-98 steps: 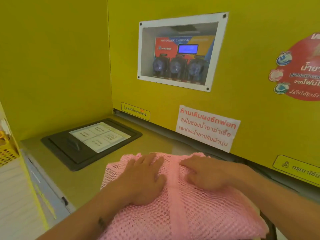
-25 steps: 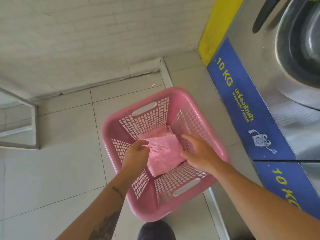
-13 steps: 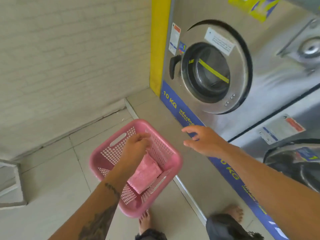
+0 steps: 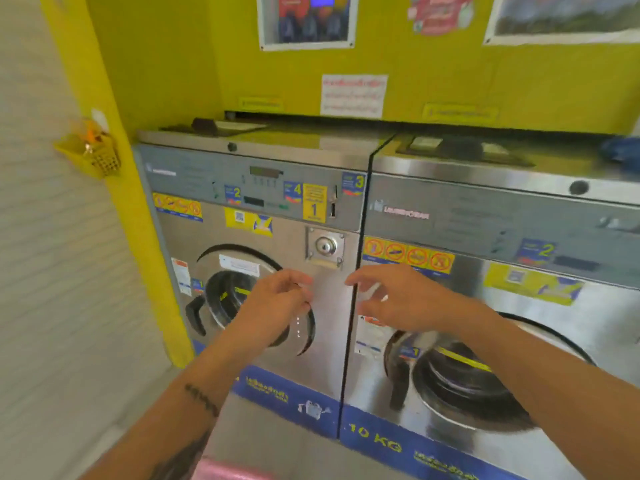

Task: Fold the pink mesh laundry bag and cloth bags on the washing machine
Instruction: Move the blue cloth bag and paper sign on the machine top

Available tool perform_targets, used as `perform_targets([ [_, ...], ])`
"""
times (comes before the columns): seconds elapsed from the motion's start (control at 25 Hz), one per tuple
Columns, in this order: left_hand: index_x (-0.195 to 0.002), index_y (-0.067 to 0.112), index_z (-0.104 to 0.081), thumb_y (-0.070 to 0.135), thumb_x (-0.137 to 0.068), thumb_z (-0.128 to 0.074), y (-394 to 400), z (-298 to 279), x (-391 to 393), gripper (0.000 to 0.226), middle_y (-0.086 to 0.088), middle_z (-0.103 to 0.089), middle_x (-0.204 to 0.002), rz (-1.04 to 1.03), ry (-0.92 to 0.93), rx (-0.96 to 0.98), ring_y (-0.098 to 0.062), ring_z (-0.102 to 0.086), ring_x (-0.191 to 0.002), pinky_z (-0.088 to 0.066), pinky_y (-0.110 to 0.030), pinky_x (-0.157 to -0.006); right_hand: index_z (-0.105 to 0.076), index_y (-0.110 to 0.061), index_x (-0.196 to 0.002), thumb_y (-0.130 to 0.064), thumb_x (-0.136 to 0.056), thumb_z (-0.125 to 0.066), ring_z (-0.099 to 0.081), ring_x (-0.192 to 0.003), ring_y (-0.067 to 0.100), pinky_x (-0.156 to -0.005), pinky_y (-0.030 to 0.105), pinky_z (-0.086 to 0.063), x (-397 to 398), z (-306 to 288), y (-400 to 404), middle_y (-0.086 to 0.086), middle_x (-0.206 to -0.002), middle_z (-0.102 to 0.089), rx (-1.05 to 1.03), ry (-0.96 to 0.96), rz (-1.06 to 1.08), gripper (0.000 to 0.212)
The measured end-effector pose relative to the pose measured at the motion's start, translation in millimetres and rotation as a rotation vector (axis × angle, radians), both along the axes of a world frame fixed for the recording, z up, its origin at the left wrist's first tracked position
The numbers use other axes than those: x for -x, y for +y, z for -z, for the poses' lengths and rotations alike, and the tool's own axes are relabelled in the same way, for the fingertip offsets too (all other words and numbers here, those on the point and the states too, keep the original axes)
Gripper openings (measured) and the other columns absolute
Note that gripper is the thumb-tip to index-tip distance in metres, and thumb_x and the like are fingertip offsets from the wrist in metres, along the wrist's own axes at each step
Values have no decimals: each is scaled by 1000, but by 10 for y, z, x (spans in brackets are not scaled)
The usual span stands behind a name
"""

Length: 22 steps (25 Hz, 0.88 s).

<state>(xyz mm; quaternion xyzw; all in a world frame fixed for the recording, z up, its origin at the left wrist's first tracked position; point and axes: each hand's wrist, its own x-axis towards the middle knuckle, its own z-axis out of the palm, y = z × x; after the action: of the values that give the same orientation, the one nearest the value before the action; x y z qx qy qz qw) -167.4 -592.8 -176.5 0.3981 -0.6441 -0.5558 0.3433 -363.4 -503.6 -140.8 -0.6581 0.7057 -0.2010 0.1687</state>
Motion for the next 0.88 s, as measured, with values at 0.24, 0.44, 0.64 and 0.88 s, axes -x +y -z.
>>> perform_targets([
  [0.24,-88,26,-71,0,-90,-59,-12,-930,870,29,-1,-73,-77,89,122,371,-17,-72,-75,-53,-35,-80,-62,-30,-128,-29,-86,-68,-64,-91,14,-87,30,-51,688,-851,371,-9,-111,-66,159,122,166,43],
  [0.44,-86,25,-70,-4,-92,-55,104,-1544,1781,33,-1,-71,-75,258,195,552,-14,-68,-73,-55,-38,-82,-60,-29,-129,-25,-90,-66,-64,-93,12,-85,30,-52,1328,-1392,854,-8,-114,-61,303,160,347,39],
  [0.64,-89,25,-71,2,-93,-54,265,-1922,2698,29,-1,-73,-82,458,238,627,-17,-71,-76,-57,-42,-86,-57,-35,-129,-30,-91,-64,-65,-96,11,-89,32,-52,2064,-1724,1296,-6,-118,-62,334,222,558,40],
  [0.88,-90,23,-71,3,-92,-56,492,-1971,3888,25,-2,-71,-78,642,239,729,-21,-68,-75,-55,-45,-84,-63,-32,-122,-23,-88,-64,-62,-102,15,-92,35,-51,3123,-1907,1677,-5,-119,-63,388,318,735,36],
])
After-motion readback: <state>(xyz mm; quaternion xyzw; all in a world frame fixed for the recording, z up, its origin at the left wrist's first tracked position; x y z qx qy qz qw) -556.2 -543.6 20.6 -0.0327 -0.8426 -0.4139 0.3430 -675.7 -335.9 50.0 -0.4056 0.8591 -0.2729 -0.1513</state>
